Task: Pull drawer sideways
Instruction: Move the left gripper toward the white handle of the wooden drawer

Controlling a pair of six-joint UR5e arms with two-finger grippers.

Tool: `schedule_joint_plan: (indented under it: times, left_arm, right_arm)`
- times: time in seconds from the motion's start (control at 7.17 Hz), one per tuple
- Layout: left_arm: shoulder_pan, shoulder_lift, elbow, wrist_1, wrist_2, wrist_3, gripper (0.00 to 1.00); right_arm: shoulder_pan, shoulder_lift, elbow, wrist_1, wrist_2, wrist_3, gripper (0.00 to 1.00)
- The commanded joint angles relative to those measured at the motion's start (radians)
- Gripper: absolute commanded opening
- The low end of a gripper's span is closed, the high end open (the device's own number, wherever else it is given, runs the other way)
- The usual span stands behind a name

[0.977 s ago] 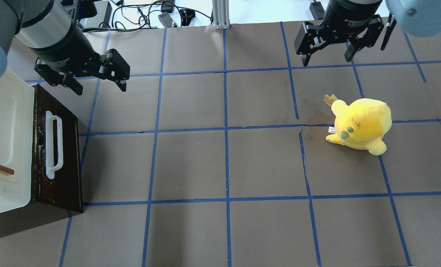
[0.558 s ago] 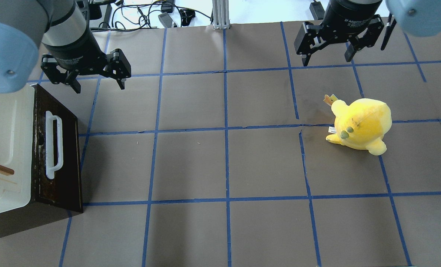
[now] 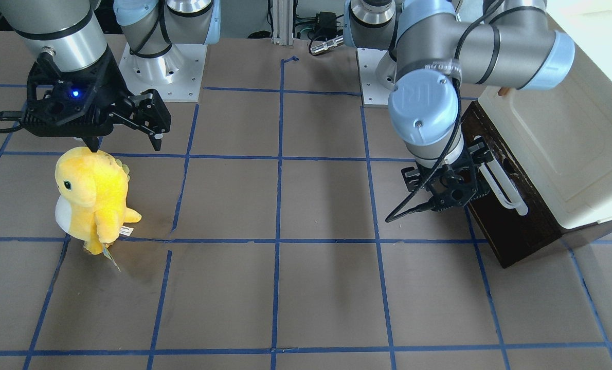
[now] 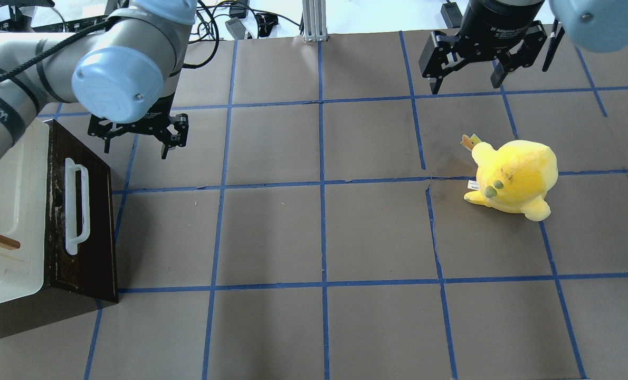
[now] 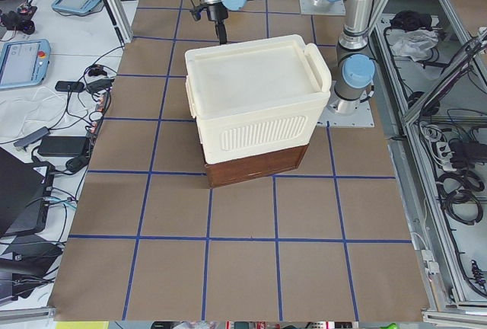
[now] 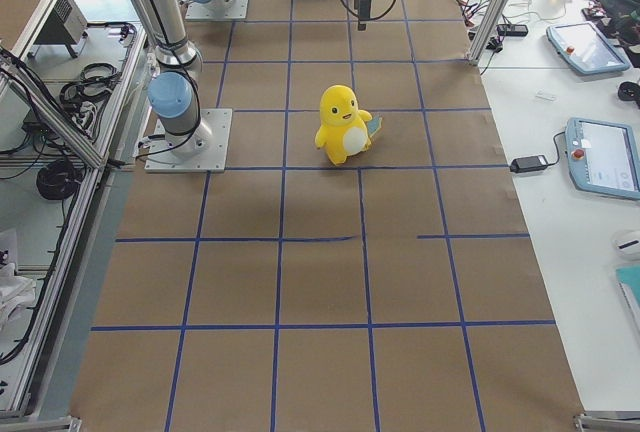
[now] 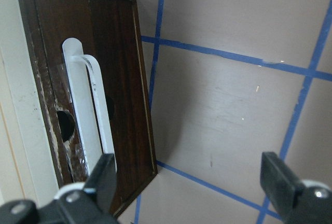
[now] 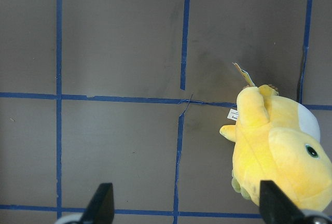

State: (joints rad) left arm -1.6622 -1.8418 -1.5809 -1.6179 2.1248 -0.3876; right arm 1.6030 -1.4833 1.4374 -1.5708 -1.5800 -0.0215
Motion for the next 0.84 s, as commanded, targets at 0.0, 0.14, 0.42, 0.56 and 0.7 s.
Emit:
schedule_joint_plan:
  times: [0.0,0.14,0.42,0.56,0.7]
  left_arm:
    - [0.001,-0.075,-0.013,-0.065,0.043,-0.077,1.00]
    - [0.001,-0.108,-0.049,-0.069,0.085,-0.143,1.00]
    - [0.002,-0.145,-0.090,-0.105,0.225,-0.175,1.00]
    - [0.001,-0.166,-0.099,-0.179,0.327,-0.210,1.00]
    - [0.001,-0.178,-0.097,-0.292,0.440,-0.319,1.00]
  right_arm:
    - [0.000,0.000,0.000,0.000,0.000,0.000,1.00]
    - [0.000,0.000,0.000,0.000,0.000,0.000,1.00]
    - [0.000,0.000,0.000,0.000,0.000,0.000,1.00]
    - [0.000,0.000,0.000,0.000,0.000,0.000,1.00]
    - [0.000,0.000,0.000,0.000,0.000,0.000,1.00]
